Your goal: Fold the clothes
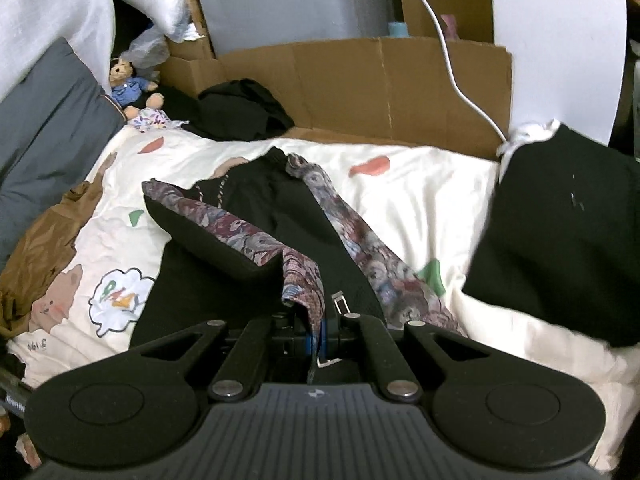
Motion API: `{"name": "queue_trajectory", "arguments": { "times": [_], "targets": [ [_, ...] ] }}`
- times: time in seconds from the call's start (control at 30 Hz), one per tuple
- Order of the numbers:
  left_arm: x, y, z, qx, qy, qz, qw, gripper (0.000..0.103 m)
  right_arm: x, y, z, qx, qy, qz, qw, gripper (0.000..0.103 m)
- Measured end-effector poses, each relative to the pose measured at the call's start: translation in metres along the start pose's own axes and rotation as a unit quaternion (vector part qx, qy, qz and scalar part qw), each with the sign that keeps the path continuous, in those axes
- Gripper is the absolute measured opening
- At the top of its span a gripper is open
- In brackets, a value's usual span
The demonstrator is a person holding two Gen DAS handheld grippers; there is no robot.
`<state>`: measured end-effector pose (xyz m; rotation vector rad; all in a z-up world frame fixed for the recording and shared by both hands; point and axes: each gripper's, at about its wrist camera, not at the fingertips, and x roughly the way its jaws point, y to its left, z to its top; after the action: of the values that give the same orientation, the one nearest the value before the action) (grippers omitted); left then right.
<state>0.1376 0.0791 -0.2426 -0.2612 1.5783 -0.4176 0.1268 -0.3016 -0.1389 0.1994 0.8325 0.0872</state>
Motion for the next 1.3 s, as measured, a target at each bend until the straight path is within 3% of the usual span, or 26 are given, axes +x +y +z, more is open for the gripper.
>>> {"name": "queue_trajectory", "arguments": {
  "times": [0.4,0.5,0.57,0.67,0.8,1.03,1.3],
  "targets": [
    [0.039,-0.001,-0.007,0.007,0.004,0.009,0.9999,0.05,0.024,-0.036,-0.028,0.042,0.004,0.019,0.999,0.004],
    [0.047,-0.002,-0.01,0.007,-0.004,0.019,0.9998,0.033,0.029,-0.047,-0.04,0.057,0.007,0.036,0.998,0.004],
    [0.049,0.002,-0.011,-0.004,-0.003,0.009,0.9999,0.019,0.034,-0.052,-0.046,0.06,0.015,0.033,0.998,0.004],
    [0.043,0.008,-0.011,-0.006,0.001,-0.009,0.9999,0.006,0.04,-0.057,-0.047,0.071,0.018,0.035,0.997,0.004],
    [0.031,0.009,-0.009,-0.008,-0.001,-0.019,0.9998,0.004,0.044,-0.064,-0.048,0.1,0.026,0.039,0.994,0.004],
    [0.003,-0.017,0.001,0.014,-0.018,-0.053,0.9984,0.004,0.032,-0.058,-0.033,0.083,0.014,0.021,0.996,0.004],
    [0.001,-0.033,0.001,0.028,-0.025,-0.075,0.9965,0.004,0.01,-0.081,-0.01,0.096,0.008,0.001,0.995,0.004]
  ]
}}
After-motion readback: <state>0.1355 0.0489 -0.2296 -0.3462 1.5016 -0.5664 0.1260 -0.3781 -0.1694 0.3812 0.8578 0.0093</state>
